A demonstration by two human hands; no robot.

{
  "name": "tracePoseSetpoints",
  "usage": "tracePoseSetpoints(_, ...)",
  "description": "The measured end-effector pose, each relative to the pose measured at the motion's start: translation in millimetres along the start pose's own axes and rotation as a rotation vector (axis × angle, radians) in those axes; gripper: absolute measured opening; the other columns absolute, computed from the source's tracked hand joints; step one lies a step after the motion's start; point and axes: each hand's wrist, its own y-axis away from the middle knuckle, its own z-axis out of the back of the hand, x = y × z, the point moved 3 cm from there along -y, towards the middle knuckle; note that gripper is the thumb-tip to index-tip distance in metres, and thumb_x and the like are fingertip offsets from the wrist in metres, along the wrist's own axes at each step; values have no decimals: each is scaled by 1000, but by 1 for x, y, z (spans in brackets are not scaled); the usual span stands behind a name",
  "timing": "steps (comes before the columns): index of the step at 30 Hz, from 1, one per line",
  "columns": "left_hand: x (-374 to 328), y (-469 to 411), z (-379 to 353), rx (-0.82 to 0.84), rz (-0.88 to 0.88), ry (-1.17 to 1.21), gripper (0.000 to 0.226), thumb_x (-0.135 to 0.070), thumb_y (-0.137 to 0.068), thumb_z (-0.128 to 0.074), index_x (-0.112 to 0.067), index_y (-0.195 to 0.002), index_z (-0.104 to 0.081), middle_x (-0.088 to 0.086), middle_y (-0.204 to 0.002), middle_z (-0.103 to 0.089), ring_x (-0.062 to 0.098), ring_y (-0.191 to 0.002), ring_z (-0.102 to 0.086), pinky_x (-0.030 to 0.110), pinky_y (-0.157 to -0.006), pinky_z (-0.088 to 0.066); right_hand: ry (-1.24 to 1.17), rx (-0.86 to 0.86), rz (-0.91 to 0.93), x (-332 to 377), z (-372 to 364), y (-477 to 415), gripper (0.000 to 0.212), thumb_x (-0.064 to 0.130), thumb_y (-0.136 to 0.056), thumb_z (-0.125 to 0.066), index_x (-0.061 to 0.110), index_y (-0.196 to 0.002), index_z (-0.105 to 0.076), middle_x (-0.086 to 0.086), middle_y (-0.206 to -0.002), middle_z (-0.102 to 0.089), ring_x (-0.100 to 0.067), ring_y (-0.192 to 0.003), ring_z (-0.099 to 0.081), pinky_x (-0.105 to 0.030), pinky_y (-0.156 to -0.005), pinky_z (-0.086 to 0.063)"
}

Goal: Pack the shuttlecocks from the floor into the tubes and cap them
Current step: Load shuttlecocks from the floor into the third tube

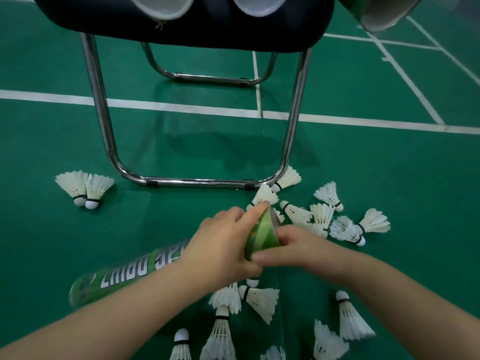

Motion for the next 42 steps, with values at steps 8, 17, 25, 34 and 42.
tracePoseSetpoints(8,7,-8,-13,34,18,-32,96,-47,-72,-63,-45,-140,4,-7,-123,-42,14,-109,-41,32,-95,-35,-172,-197,16,-17,5,-18,2,20,-84,-66,19,-86,-66,5,-84,-67,-10,-82,-63,-24,-78,-52)
tracePoseSetpoints(17,45,-20,-12,58,196,-90,95,-47,-70,-65,-41,-141,-2,-1,-115,-48,18,-99,-47,33,-86,-41,375,-776,-239,-105,93,-52,34,25,-93,-51,18,-126,-52,-2,-128,-55,-21,-109,-55,-31,-90,-44)
tracePoseSetpoints(25,49,-23,-23,68,186,-77,93,-47,-71,-65,-43,-142,-4,-2,-121,-49,19,-104,-48,31,-86,-42,877,-536,-287,-112,91,-93,29,36,-93,-48,19,-115,-56,-5,-117,-60,-26,-108,-54,-34,-83,-40)
tracePoseSetpoints(34,53,-24,-21,37,190,-95,93,-51,-74,-63,-38,-143,-1,1,-125,-47,21,-109,-47,33,-90,-41,287,-772,-82,-62,81,-56,11,29,-93,-52,21,-89,-59,5,-72,-55,-11,-58,-47,-25,-53,-37)
tracePoseSetpoints(42,38,-24,-27,48,171,-86,95,-52,-74,-63,-40,-143,1,-1,-128,-45,20,-114,-44,34,-95,-38,-40,-779,84,-33,32,-12,18,19,-86,-64,23,-69,-63,9,-62,-61,-6,-59,-51,-25,-63,-42)
